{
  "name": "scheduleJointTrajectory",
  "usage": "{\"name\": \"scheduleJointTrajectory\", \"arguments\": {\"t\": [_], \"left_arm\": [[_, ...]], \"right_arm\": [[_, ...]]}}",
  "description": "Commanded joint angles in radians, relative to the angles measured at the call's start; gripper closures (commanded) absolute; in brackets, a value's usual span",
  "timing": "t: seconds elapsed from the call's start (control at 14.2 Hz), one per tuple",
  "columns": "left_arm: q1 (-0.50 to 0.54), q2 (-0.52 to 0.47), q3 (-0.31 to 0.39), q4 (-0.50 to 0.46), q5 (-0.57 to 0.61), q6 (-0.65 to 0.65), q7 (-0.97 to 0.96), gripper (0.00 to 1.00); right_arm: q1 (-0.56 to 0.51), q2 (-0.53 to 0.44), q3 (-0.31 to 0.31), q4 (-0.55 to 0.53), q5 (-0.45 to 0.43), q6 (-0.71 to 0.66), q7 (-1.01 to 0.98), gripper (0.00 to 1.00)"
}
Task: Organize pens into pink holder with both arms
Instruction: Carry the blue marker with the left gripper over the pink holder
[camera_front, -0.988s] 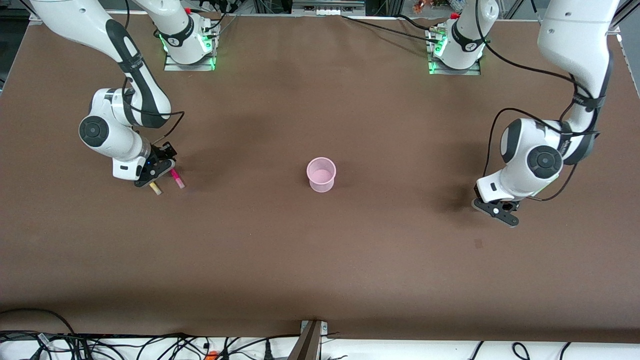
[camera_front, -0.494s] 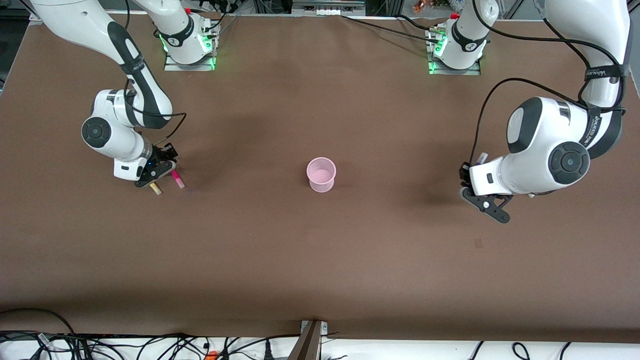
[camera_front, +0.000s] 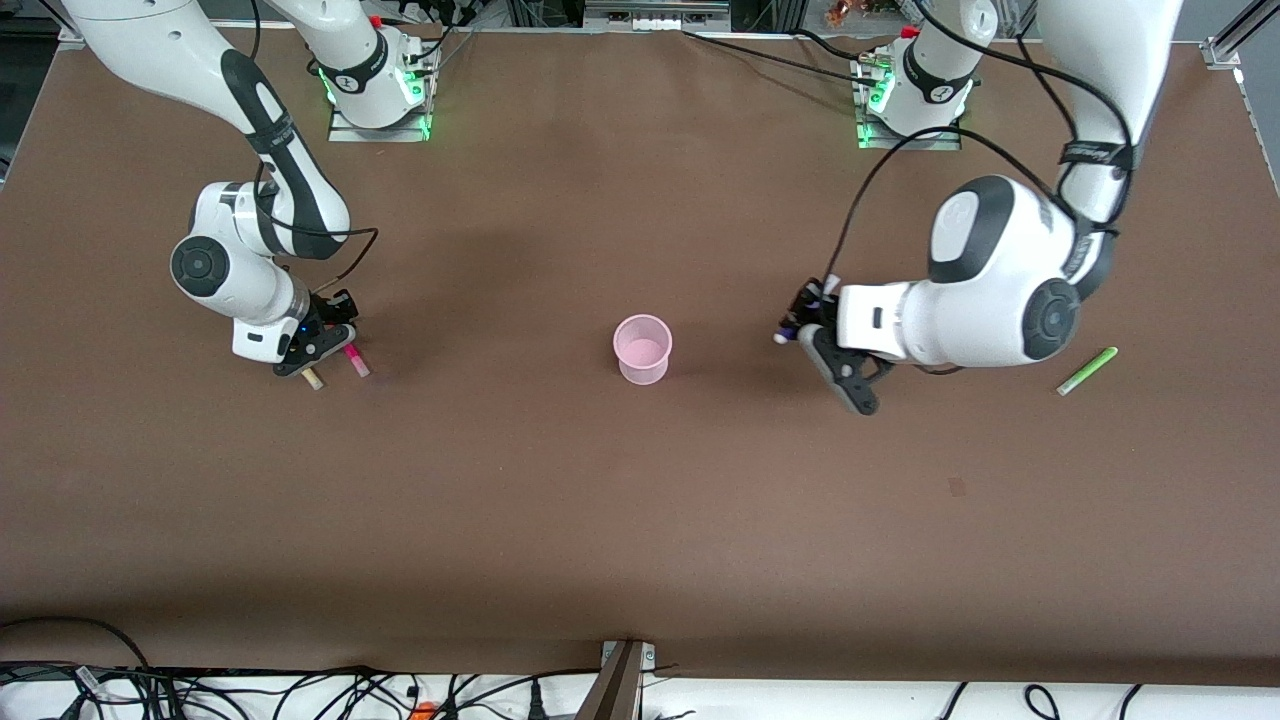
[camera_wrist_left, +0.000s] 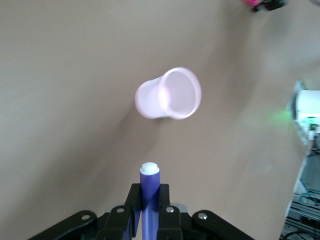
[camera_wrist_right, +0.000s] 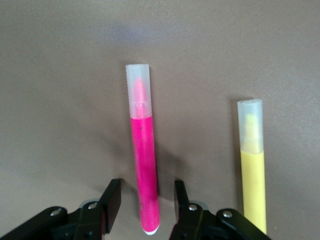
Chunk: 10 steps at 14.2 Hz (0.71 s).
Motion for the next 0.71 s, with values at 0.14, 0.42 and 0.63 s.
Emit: {"name": "scheduleJointTrajectory", "arguments": {"t": [0.14,0.42,0.63], "left_arm": [[-0.072,0.078,-0.060,0.028,-0.158,0.182,0.239,1.00],[-0.147,0.094,-0.074,0.028,-0.357,0.317,0.566,1.00],[-0.182,0.162,-0.074,0.028,-0.633,0.322,0.966,1.00]], "right_arm": [[0.003,0.007,0.001,-0.010,0.002,0.027,0.004,0.86],[0.003,0.004,0.001,-0.010,0.002,0.027,0.006,1.00],[0.003,-0.033,0.003,-0.009,0.001,0.003,0.004,1.00]]}}
